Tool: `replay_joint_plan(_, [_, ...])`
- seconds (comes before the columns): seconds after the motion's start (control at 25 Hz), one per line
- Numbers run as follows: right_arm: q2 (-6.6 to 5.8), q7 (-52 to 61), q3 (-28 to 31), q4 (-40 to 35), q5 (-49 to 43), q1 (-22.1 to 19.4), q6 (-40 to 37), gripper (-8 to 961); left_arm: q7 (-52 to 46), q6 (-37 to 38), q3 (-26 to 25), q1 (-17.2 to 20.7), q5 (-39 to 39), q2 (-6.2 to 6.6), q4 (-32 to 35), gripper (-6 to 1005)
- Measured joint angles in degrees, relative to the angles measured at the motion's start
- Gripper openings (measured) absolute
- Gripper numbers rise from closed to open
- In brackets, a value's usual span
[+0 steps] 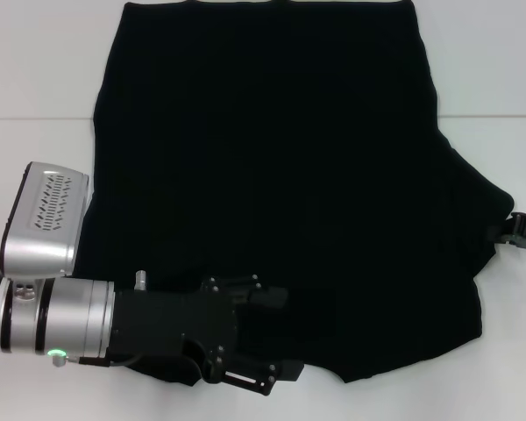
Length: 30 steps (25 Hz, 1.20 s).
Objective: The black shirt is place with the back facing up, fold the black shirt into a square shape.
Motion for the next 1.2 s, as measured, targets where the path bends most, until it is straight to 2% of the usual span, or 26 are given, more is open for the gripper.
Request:
replay_joint_plan(0.12, [0.12,-0.03,0.0,-0.01,0.0,-0.16,0.4,67,-0.01,0.03,0.0,0.04,0.0,0.0,-0.02,953])
replay_joint_plan(0.32, [-0.02,-0.77,0.71,-0.55,0.21,-0.81,0.61,1,-0.01,-0.02,0.0,0.12,0.0,-0.12,-0.18,952])
replay_joint_plan(0.52, [-0.74,-2.3,4.04,-0.95,0.5,-1.88,0.79,2,-0.04,0.29,0.0,0.11,-0.2,-0.26,-0.18,951])
replay_joint_plan(0.6, [-0.9,-3.86,7.31,-1.5,0.52,-2.67,0.61,2,-0.1,0.43,0.0,0.11,-0.33,-0.31,-0.18,951])
replay_joint_plan(0.84, [-1.04,-5.42,10.54,-2.28,0.54,-3.8,0.43,2,-0.87,0.56,0.0,0.17,-0.37,-0.44,-0.28,950])
replay_joint_plan(1.2, [-0.85,-7.37,12.03,-2.29,0.53,-4.11,0.55,2,-1.02,0.62,0.0,0.19,-0.37,-0.44,-0.27,949])
